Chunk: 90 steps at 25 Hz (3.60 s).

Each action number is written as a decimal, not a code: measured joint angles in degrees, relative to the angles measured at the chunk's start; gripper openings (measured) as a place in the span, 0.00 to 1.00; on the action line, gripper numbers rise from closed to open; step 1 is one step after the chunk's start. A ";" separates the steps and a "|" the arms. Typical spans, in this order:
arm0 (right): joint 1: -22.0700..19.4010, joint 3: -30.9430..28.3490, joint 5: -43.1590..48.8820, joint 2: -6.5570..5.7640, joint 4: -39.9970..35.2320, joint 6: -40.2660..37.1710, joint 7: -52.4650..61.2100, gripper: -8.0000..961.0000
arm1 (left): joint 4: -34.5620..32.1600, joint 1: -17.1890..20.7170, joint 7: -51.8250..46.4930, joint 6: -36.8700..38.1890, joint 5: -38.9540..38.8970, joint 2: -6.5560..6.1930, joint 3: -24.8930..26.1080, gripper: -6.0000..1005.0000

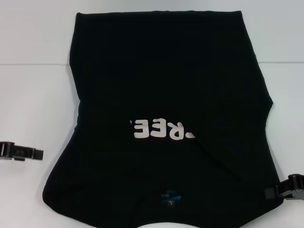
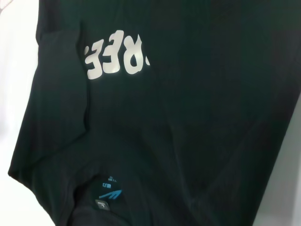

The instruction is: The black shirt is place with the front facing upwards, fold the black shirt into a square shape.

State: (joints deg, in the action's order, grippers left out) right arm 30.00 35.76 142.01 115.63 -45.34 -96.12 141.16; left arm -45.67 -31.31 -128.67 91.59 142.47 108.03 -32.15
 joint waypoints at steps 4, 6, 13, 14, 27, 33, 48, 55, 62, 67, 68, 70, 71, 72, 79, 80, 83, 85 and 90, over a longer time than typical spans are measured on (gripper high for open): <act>-0.09 -0.19 0.02 0.01 0.00 0.12 -0.61 0.06 | 0.06 -1.83 -1.54 3.97 4.64 -0.74 -0.02 0.72; -0.29 -0.27 0.02 0.02 -0.01 0.16 -0.79 0.06 | 0.10 -2.05 -1.63 6.67 5.64 -1.00 0.20 0.72; -0.52 -0.35 -0.08 -0.06 -0.01 0.60 -1.86 0.06 | 2.02 -2.11 -0.81 8.88 5.60 -0.89 0.34 0.72; -0.54 -0.35 -0.07 -0.06 -0.01 0.62 -1.91 0.06 | 2.51 -2.16 -0.62 8.65 5.52 -0.73 0.33 0.72; -0.65 -0.35 0.01 -0.01 0.33 0.80 -3.03 0.06 | 8.26 -3.63 0.51 5.49 5.92 0.86 -1.01 0.72; -0.64 -0.34 -0.09 -0.06 1.46 1.40 -3.56 0.06 | 8.48 -3.45 0.82 3.62 6.35 0.87 -1.04 0.72; -0.23 -0.34 -0.20 -0.06 2.18 2.20 -3.70 0.06 | 8.80 -4.13 0.79 -0.95 8.73 1.53 -2.24 0.72; -0.41 -0.34 -0.32 -0.05 2.19 2.69 -4.10 0.06 | 10.45 -5.27 0.86 -1.19 8.92 1.73 -2.94 0.71; -0.46 -0.52 -0.34 -0.06 2.19 2.73 -4.25 0.06 | 10.94 -5.51 0.22 -2.95 8.84 1.89 -3.71 0.70; -0.47 -0.84 -0.34 -0.06 2.26 2.73 -4.29 0.06 | 10.90 -5.64 0.11 -4.58 8.80 2.26 -5.67 0.65; -0.47 -0.91 -0.34 -0.06 2.27 2.73 -4.29 0.06 | 10.90 -5.65 0.03 -4.75 8.79 2.26 -5.93 0.63; -0.48 -0.95 -0.34 -0.06 2.27 2.73 -4.30 0.06 | 10.91 -5.63 -0.02 -5.22 8.79 2.30 -6.31 0.58; -0.50 -0.96 -0.34 -0.06 2.27 2.73 -4.31 0.06 | 10.91 -5.62 -0.02 -5.28 8.79 2.31 -6.32 0.55; -0.53 -0.96 -0.34 -0.06 2.27 2.73 -4.31 0.06 | 10.93 -5.56 -0.02 -5.41 8.80 2.32 -6.35 0.51; -0.81 -0.98 -0.34 -0.23 3.01 2.52 -4.47 0.06 | 10.98 -5.23 0.20 -6.05 9.30 2.41 -6.56 0.33; -0.89 -1.14 -0.33 -0.38 3.48 2.61 -4.68 0.06 | 10.97 -5.04 0.54 -6.05 9.30 2.43 -6.52 0.31; -1.09 -2.04 -0.33 -0.69 4.35 2.75 -5.36 0.06 | 10.99 -4.64 1.20 -5.75 9.47 2.42 -6.31 0.25; -1.20 -2.47 -0.34 -0.75 4.47 2.76 -5.67 0.06 | 11.07 -4.59 1.43 -5.54 9.79 2.42 -6.28 0.20; -1.26 -2.56 -0.33 -0.82 4.51 2.80 -6.16 0.06 | 11.11 -4.59 2.29 -5.30 9.94 2.51 -6.25 0.07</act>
State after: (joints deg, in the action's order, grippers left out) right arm 28.74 33.21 141.68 114.82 -40.83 -93.32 135.01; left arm -34.56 -35.90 -126.39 86.29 152.41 110.54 -38.40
